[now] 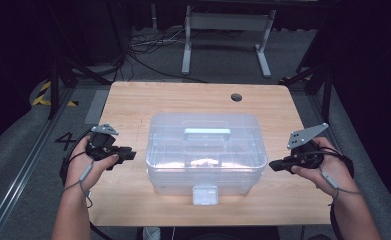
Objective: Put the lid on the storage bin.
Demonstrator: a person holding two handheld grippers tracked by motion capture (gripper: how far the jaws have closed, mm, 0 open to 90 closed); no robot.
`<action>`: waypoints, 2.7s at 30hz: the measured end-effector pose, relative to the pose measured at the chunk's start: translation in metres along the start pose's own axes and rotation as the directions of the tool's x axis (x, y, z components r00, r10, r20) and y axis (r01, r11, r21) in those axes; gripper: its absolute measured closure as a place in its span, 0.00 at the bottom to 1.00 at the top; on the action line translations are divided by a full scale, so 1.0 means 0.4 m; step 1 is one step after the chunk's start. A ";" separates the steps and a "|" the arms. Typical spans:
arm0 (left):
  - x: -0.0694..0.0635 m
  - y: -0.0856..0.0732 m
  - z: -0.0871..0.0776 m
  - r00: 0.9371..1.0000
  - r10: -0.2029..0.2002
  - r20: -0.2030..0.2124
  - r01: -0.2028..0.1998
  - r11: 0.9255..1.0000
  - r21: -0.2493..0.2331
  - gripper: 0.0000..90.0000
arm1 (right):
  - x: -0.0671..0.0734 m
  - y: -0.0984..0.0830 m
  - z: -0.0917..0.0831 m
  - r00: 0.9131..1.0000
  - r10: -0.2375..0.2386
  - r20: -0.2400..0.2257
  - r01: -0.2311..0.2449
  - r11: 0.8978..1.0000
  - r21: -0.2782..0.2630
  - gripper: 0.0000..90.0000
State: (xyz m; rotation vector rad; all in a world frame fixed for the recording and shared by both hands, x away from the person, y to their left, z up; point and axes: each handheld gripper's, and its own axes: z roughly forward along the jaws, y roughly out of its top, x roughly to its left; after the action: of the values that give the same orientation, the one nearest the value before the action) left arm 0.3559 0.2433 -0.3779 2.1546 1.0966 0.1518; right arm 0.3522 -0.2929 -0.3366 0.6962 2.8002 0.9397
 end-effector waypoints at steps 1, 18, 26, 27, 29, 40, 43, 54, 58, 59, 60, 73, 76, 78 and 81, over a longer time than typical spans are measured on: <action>0.000 -0.004 -0.002 1.000 0.000 -0.002 0.000 1.000 -0.001 0.78 | -0.003 0.001 -0.007 1.000 0.003 0.005 -0.003 1.000 -0.017 1.00; -0.015 -0.049 -0.028 0.999 0.007 -0.041 -0.009 0.999 -0.051 0.74 | -0.075 0.027 -0.028 0.991 0.094 0.091 -0.064 0.954 -0.293 0.93; -0.009 -0.047 -0.020 0.999 0.003 -0.045 -0.005 0.999 -0.052 0.73 | -0.143 -0.007 -0.015 0.962 0.203 0.183 -0.131 0.930 -0.343 0.74; -0.008 -0.047 -0.018 0.999 0.003 -0.048 -0.005 0.999 -0.052 0.72 | -0.154 -0.015 -0.012 0.958 0.214 0.191 -0.138 0.928 -0.345 0.70; -0.006 -0.046 -0.014 0.999 0.003 -0.051 -0.005 0.999 -0.050 0.69 | -0.177 -0.031 -0.006 0.949 0.238 0.207 -0.154 0.922 -0.355 0.64; 0.024 -0.039 0.014 0.995 -0.012 -0.103 0.005 0.998 -0.068 0.53 | -0.253 -0.093 0.046 0.942 0.246 0.229 -0.185 0.948 -0.260 0.49; 0.034 -0.041 0.024 0.993 -0.025 -0.114 0.017 0.997 -0.071 0.50 | -0.269 -0.109 0.062 0.935 0.258 0.243 -0.198 0.949 -0.246 0.45; 0.053 -0.046 0.055 0.991 -0.030 -0.131 0.020 0.997 -0.075 0.41 | -0.314 -0.158 0.118 0.910 0.321 0.264 -0.274 0.941 -0.199 0.34; 0.058 -0.047 0.073 0.989 -0.026 -0.143 0.018 0.998 -0.056 0.38 | -0.328 -0.174 0.138 0.906 0.330 0.264 -0.282 0.938 -0.201 0.30; 0.059 -0.048 0.077 0.989 -0.027 -0.142 0.019 0.998 -0.055 0.38 | -0.331 -0.179 0.144 0.906 0.333 0.263 -0.288 0.937 -0.198 0.30; 0.059 -0.048 0.080 0.990 -0.032 -0.141 0.025 0.998 -0.054 0.38 | -0.335 -0.183 0.149 0.906 0.332 0.262 -0.286 0.938 -0.197 0.29; 0.071 -0.056 0.103 0.989 -0.033 -0.146 0.030 0.999 -0.023 0.37 | -0.342 -0.230 0.219 0.929 0.297 0.219 -0.256 0.946 -0.197 0.22; 0.073 -0.059 0.110 0.989 -0.028 -0.146 0.027 1.000 -0.011 0.36 | -0.336 -0.239 0.239 0.939 0.278 0.202 -0.240 0.952 -0.191 0.20; 0.074 -0.059 0.113 0.989 -0.022 -0.145 0.021 1.000 -0.005 0.36 | -0.334 -0.241 0.244 0.941 0.272 0.199 -0.235 0.953 -0.190 0.20; 0.074 -0.061 0.119 0.991 -0.018 -0.133 0.018 1.000 0.005 0.36 | -0.327 -0.250 0.259 0.946 0.255 0.199 -0.219 0.958 -0.188 0.19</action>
State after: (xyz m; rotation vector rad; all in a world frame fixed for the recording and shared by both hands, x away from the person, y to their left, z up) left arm 0.3773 0.2494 -0.4350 2.1651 1.1925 0.2875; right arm 0.4546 -0.3664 -0.4847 1.0602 2.4521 1.0434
